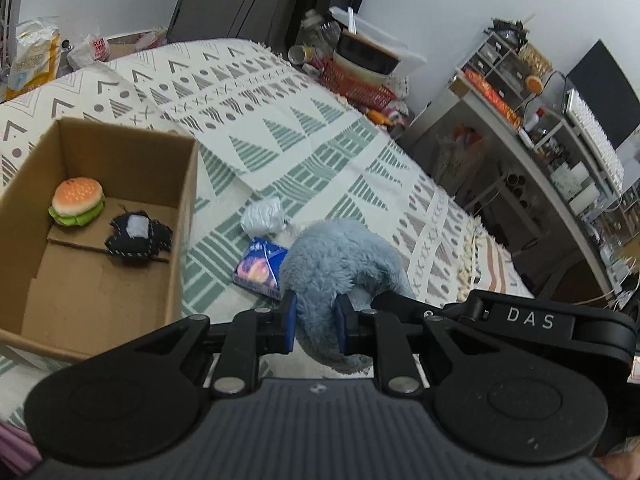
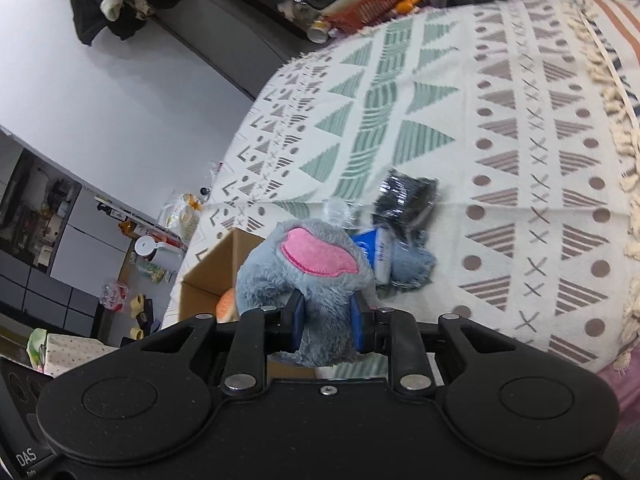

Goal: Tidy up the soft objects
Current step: 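Lift the grey plush with the right tool and carry it over the box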

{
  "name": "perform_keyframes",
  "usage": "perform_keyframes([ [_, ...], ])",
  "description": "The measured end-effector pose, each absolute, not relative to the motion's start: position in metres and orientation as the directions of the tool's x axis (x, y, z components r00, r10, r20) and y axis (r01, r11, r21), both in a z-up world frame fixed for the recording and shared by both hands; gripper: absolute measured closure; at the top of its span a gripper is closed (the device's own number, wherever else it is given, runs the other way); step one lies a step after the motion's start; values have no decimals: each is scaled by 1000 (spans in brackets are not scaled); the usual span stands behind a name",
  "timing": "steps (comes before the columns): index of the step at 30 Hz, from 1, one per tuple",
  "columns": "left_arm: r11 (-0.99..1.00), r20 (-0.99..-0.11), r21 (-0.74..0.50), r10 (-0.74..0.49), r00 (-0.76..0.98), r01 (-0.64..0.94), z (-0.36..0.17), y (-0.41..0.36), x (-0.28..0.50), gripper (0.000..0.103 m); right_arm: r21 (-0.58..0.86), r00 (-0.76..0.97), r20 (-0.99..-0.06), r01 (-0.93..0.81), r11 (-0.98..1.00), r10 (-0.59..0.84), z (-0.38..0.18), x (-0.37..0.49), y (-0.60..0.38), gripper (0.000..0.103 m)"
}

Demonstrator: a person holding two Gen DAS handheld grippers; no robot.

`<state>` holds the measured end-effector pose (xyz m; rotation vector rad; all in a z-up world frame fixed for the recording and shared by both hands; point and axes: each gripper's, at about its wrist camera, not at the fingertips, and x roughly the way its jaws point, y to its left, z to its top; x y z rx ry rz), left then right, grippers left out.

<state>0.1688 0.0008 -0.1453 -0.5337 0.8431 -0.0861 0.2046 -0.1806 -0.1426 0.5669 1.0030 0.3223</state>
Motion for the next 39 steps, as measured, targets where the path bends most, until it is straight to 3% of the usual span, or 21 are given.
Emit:
perform_keyframes([
  [20, 778, -597, -578, -198, 777, -246, -115, 101, 148, 84, 570, 491, -651, -188, 800, 579, -97, 217, -78, 80],
  [39, 684, -732, -515, -37, 680, -517, -157, 165, 143, 84, 562, 344, -725, -206, 801, 597, -145, 232, 4, 80],
])
